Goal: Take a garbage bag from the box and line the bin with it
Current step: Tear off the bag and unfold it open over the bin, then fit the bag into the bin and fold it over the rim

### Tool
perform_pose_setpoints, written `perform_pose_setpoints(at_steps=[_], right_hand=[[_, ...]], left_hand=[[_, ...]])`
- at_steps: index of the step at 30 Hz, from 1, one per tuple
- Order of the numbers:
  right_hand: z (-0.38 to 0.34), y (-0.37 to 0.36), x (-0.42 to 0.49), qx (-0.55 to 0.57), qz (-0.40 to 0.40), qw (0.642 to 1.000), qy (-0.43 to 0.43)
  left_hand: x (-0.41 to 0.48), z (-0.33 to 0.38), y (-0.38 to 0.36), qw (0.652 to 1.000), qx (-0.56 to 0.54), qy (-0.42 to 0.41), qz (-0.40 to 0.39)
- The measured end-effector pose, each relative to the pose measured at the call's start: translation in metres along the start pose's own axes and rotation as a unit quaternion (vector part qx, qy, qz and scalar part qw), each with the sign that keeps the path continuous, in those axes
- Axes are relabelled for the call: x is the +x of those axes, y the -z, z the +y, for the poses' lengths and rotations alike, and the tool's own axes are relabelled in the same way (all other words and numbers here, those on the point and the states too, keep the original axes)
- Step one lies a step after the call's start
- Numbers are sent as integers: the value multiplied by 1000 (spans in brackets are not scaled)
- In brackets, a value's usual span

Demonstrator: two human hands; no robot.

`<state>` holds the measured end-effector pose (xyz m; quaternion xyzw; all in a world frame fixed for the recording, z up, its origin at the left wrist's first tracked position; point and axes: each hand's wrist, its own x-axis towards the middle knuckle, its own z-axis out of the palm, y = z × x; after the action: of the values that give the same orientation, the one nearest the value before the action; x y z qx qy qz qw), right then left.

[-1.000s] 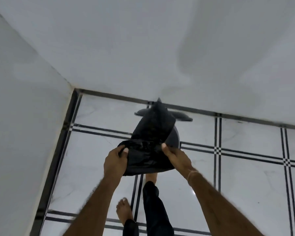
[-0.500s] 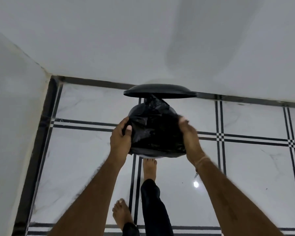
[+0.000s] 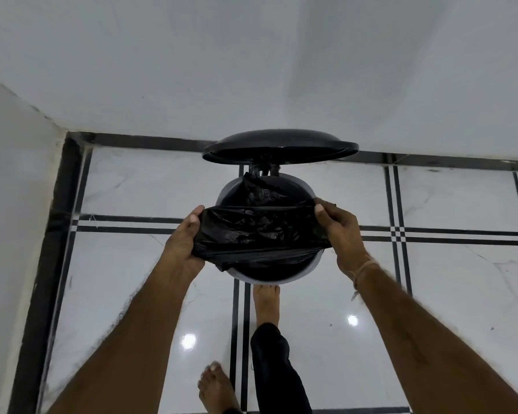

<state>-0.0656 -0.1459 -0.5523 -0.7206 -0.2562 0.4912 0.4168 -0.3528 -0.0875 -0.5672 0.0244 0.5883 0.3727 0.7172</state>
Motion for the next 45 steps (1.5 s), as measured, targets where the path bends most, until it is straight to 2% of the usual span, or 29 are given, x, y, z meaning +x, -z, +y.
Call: perform_pose_setpoints(at_steps=[3, 6, 9, 12, 15, 19, 23, 29, 33, 35, 37, 39, 41, 42, 45], right_hand=[[3, 10, 9, 30, -43, 999, -14], [5, 26, 18, 14, -89, 995, -45], [9, 35, 22, 9, -87, 994, -68], [15, 41, 23, 37, -73, 993, -83], [16, 39, 26, 46, -56, 996, -55], [9, 28, 38, -2, -32, 999, -3], [10, 19, 69, -83, -18, 994, 62], [18, 4, 113, -180, -8, 983, 33], [21, 7, 69, -213, 27, 972, 94], [20, 7, 31, -245, 32, 959, 139], [18, 9, 6, -218, 37, 959, 175], [17, 11, 1, -190, 36, 971, 141], [16, 11, -3, -244, 27, 969, 41], [17, 12, -7, -244, 24, 969, 23], [10, 10, -11, -114, 11, 992, 44]], left_hand=[[12, 1, 5, 1000, -21, -6, -22], [28, 6, 9, 998, -57, -22, -20], [35, 12, 13, 995, -100, -29, 3], [36, 6, 13, 999, -26, -11, -32], [36, -3, 10, 995, 49, -15, -87], [44, -3, -5, 991, 87, -72, -68], [66, 12, -27, 979, 141, -123, -81], [101, 19, -34, 968, 216, -117, -62], [71, 5, -25, 952, 256, -145, -81], [42, -7, -15, 937, 292, -146, -121], [23, -16, -9, 945, 255, -126, -161], [19, -22, -12, 949, 251, -122, -145], [13, -33, -15, 947, 292, -91, -102], [10, -38, -16, 946, 299, -78, -94], [10, -35, -17, 950, 280, -103, -97]])
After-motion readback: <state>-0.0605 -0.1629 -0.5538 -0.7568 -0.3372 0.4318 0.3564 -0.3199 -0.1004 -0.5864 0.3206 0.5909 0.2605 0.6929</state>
